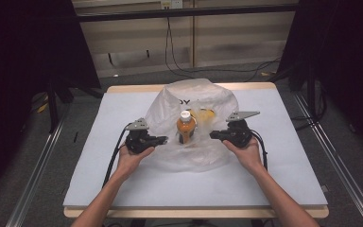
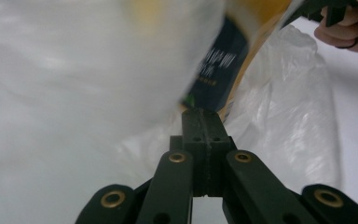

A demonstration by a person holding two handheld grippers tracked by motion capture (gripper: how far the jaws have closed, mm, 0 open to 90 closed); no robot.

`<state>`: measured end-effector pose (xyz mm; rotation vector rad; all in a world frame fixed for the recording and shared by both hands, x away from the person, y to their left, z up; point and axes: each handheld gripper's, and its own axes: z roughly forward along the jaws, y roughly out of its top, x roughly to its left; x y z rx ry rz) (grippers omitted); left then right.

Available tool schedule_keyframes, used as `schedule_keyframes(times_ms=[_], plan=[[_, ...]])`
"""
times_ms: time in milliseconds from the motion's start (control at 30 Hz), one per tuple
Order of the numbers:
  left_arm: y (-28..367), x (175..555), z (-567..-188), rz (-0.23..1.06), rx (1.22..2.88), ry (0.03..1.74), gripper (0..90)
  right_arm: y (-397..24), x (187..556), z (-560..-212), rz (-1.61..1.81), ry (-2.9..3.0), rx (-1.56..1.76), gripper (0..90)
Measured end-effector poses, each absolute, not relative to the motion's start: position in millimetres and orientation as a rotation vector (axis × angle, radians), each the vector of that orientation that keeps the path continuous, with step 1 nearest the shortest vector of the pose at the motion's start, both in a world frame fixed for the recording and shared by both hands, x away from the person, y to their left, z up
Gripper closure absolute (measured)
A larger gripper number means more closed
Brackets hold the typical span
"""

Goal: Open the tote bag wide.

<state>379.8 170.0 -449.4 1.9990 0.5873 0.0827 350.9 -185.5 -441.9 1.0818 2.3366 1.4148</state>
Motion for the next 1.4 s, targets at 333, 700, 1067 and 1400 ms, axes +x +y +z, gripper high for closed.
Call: schedule_keyframes(times_ms=[333, 700, 1067, 1400], plan=[[179.3, 353.8, -412.5, 0.125, 1.933, 0.492, 90.0, -192.9, 333.4, -408.4, 1.522, 2.255, 1.012, 90.0], [172.0, 393.7, -376.1, 0.172, 1.864, 0.488, 90.0, -204.1, 345.9, -351.5, 1.577, 2.148, 0.953, 90.0], [129.2, 446.7, -349.9, 0.233, 1.928, 0.483, 90.0, -194.3, 392.0, -308.1, 1.602, 2.107, 0.921, 90.0], [123.1, 474.3, -429.8, 0.155, 2.152, 0.697, 90.0, -190.6, 418.3, -398.9, 1.45, 2.261, 1.109, 90.0]])
